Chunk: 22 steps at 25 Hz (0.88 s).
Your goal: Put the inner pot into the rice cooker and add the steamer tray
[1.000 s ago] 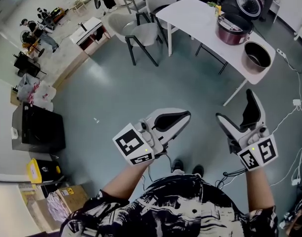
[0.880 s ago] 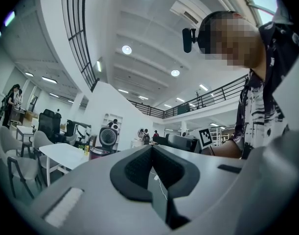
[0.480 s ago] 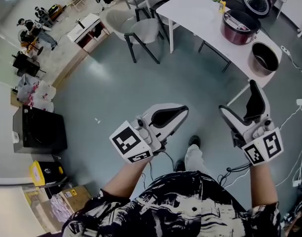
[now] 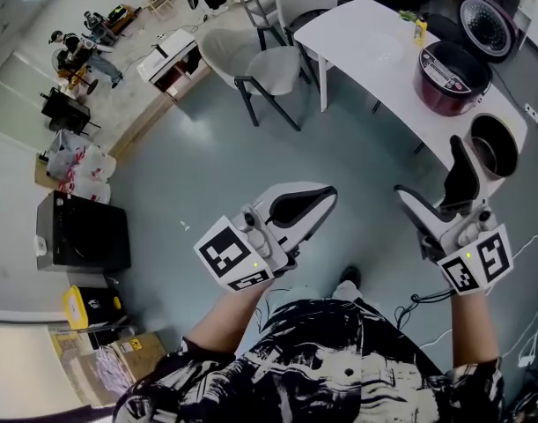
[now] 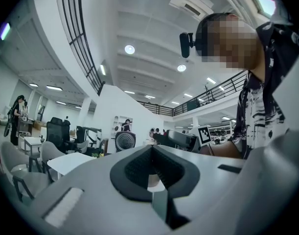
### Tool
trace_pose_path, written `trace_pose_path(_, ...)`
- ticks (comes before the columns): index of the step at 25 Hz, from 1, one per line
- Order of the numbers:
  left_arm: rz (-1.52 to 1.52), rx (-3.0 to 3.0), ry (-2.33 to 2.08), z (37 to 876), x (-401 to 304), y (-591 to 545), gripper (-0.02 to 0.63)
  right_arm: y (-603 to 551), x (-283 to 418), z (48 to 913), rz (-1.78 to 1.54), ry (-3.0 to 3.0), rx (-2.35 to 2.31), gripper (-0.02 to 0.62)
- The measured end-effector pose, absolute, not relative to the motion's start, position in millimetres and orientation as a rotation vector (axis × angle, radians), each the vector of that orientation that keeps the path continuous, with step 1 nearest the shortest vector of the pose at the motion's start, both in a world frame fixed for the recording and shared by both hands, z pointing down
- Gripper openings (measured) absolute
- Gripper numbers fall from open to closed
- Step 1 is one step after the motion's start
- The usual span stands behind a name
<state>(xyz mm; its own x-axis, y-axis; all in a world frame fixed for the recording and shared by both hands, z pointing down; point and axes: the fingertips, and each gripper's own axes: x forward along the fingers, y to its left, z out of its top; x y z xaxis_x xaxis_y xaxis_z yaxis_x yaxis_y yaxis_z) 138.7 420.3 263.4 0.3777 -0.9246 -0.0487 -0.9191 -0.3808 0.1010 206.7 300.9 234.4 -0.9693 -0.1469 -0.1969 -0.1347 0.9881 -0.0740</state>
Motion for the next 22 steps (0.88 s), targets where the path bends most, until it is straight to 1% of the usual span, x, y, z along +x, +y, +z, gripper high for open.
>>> trace_pose_path(6,-0.137,2.527,-1.705,278.9,99.3,378.8,0.005,261.0,165.3,243.4,-0.099,2.942,-0.189,0.508)
trace_pose_path(11,-0.166,2.578,-1.637,285.5,47.9,334.2,0.005,231.9,116.6,248.3,-0.062,2.953,-0.229,0.508)
trace_pose_path(15,-0.199,2.674,-1.492,288.1,5.4,291.2,0.005,202.8,78.5,251.5,-0.015,2.967,-0.355,0.508)
trace_pose_path(19,-0.171,2.74,-1.364,282.3,-44.2,249.4,0.005,170.5,39.6,242.0,-0.009,2.948,-0.495,0.508)
trace_pose_path(22,-0.154,2.788,-1.261,278.3,-68.9,218.5,0.005,152.6,21.2,236.5,0.002,2.93,-0.594,0.508)
